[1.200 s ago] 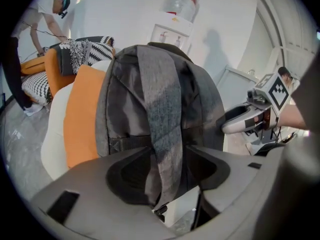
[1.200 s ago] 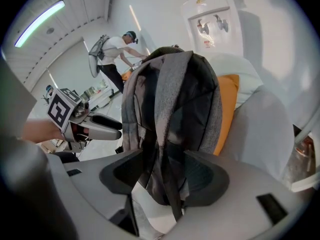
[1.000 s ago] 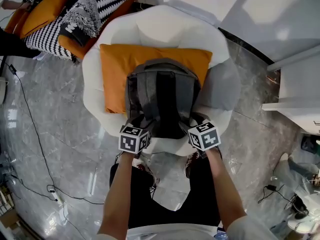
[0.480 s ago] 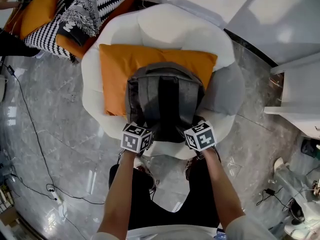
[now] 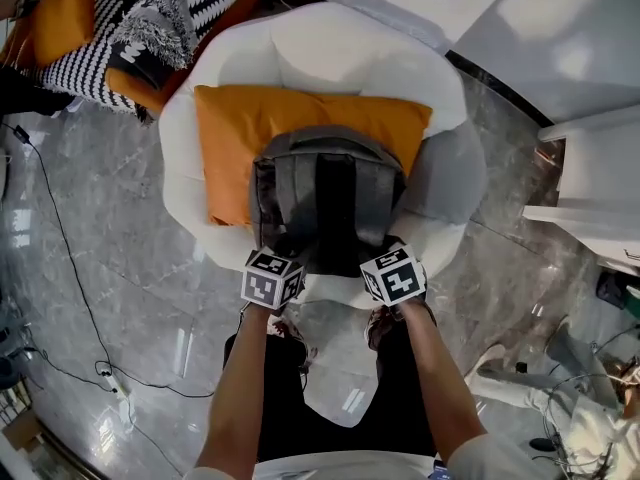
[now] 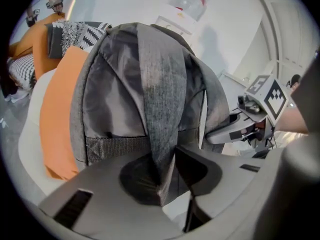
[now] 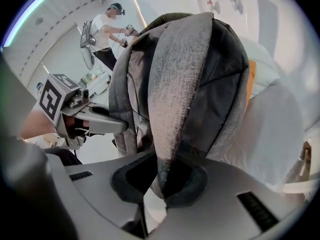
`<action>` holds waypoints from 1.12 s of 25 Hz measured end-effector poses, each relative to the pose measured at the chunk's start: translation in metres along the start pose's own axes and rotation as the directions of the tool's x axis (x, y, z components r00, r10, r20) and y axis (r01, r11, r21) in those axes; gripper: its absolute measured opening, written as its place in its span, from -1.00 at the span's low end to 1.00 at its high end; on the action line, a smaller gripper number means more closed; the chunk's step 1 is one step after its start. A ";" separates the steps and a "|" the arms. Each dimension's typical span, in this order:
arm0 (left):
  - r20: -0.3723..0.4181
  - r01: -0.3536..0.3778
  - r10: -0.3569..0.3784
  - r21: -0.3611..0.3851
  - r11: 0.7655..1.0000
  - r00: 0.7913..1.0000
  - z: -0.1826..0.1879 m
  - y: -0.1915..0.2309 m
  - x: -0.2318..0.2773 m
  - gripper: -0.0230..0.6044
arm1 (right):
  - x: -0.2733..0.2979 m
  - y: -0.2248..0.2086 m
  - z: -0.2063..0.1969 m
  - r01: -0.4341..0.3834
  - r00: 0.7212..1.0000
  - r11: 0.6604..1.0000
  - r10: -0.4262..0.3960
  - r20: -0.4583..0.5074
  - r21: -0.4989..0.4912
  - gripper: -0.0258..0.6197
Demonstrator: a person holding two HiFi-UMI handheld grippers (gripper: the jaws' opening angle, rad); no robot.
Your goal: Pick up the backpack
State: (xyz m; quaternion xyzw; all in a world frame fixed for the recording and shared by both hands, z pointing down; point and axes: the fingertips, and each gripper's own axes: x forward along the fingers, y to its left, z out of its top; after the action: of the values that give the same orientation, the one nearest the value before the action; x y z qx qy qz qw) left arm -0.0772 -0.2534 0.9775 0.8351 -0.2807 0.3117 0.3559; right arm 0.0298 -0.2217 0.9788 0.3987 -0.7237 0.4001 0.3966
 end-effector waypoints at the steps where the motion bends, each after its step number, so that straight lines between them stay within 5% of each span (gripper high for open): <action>1: -0.017 -0.007 0.007 0.004 1.000 1.000 -0.001 -0.001 -0.003 -0.58 | -0.002 0.002 0.000 0.000 1.000 1.000 0.000 -0.007 0.000 -0.78; 9: -0.077 -0.005 0.007 0.027 1.000 0.997 0.003 -0.012 -0.025 -0.69 | -0.025 0.022 0.003 -0.016 0.999 1.000 0.017 -0.048 0.008 -0.80; 28: -0.069 0.004 -0.008 -0.056 0.998 0.998 0.029 -0.055 -0.089 -0.71 | -0.111 0.060 0.038 -0.038 0.999 0.999 0.038 -0.028 -0.008 -0.81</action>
State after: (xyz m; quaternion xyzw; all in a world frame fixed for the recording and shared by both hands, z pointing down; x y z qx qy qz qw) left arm -0.0871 -0.2213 0.8742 0.8144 -0.2744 0.3314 0.3894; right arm 0.0073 -0.2051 0.8497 0.3775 -0.7273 0.4099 0.4007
